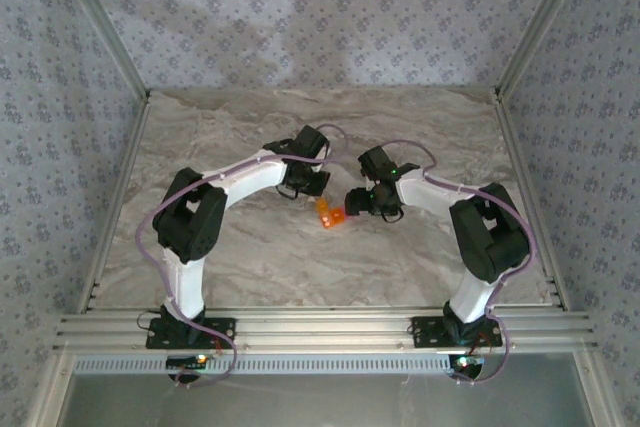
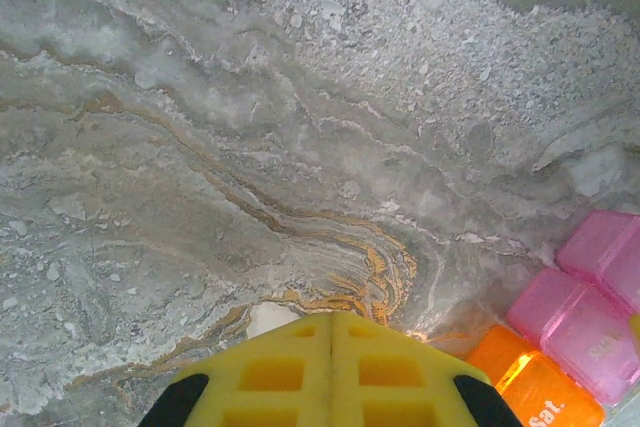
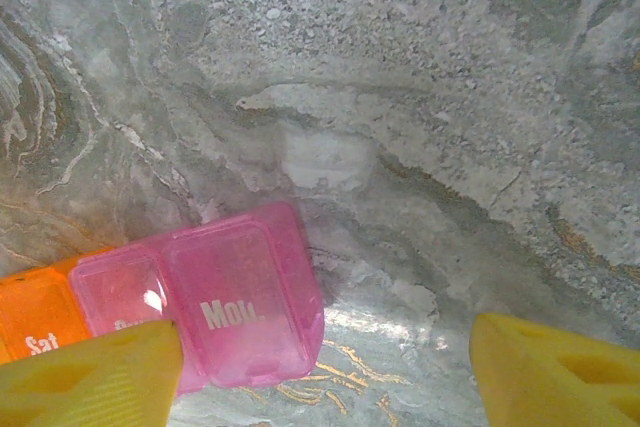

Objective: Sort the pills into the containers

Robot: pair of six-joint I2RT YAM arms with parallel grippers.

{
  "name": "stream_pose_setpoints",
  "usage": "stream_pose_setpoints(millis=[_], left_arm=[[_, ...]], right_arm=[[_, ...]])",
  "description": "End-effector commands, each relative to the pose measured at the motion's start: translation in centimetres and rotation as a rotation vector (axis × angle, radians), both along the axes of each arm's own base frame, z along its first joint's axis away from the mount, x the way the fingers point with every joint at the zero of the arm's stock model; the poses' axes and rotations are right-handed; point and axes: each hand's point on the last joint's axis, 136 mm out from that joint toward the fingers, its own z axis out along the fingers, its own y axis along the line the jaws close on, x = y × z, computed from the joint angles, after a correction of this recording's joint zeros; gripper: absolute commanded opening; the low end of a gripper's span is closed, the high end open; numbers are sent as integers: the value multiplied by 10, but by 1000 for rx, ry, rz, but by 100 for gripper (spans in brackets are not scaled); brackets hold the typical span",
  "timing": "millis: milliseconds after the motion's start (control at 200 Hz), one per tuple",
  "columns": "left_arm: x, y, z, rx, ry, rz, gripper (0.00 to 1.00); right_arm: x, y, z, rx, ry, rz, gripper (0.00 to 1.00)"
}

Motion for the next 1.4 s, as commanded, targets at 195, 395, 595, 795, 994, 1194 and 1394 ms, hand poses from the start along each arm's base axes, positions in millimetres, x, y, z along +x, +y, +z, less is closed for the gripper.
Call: stream_pose_setpoints(millis=[195,395,595,795,994,1194,1394], left_arm=[[-25,5,4,-35,76,3,0],[-30,3,16,-80,72,6,0],[-38,-2,22,-117,83,-2,0],[-47,-8,20,-145,105,-8,0],[-55,-10,23,-162,114,-14,0],[-61,-15,27,-198,120,-17,0],[-68,-22,26,-212,130,-32,0]], right_arm=[[-6,-8,-11,-28,39,-26,77],[-6,-9,-11,-29,42,-28,77],[-5,-9,-12,-28,42,-30,77],[-5,-9,-12,-29,44,-30,77],[-5,-9,-12,-24,43,-32,77],[-4,-9,-13,-25,42,-34,77],[-5,-9,-14,-27,44,-33,77]])
